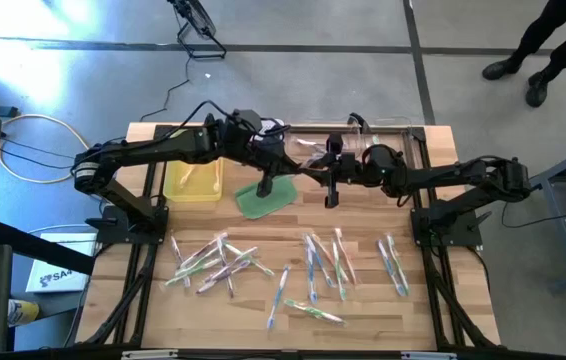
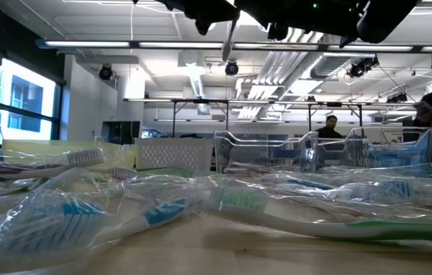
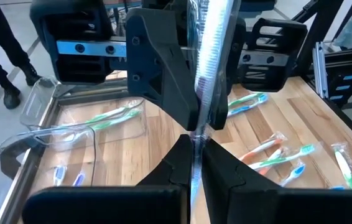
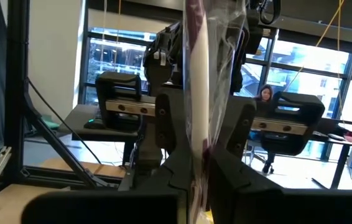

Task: Pick & Place Toothbrushes
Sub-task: Put the violet toothbrush into the left transparent bin

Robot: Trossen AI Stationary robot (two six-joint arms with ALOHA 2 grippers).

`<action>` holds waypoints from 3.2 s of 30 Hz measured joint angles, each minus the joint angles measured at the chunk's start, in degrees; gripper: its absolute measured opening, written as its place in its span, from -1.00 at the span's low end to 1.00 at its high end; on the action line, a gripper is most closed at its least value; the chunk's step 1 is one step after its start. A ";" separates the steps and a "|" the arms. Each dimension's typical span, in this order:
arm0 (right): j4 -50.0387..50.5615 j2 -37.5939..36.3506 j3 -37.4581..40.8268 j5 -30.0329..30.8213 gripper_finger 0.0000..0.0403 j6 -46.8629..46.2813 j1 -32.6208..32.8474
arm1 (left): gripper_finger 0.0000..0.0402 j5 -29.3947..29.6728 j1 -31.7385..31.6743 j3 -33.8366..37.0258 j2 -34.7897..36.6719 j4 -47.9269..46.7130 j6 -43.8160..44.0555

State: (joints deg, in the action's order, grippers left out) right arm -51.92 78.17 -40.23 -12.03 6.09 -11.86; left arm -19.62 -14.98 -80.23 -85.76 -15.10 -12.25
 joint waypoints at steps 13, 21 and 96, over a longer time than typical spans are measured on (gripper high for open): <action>0.24 0.00 0.00 -0.13 -0.92 0.26 0.01 | -0.57 2.48 0.00 0.00 0.00 0.14 -4.46; 1.58 -0.13 0.00 -0.28 -0.92 0.24 -0.28 | -0.15 2.84 -0.02 0.00 0.04 0.24 -4.59; 45.04 -0.21 -12.76 23.77 -0.92 7.83 -14.88 | -0.08 7.50 -1.51 32.89 22.71 26.05 -8.44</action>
State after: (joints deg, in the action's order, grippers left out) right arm -6.88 77.96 -52.99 11.74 13.92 -26.74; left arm -12.12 -16.49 -47.33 -63.05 10.95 -20.69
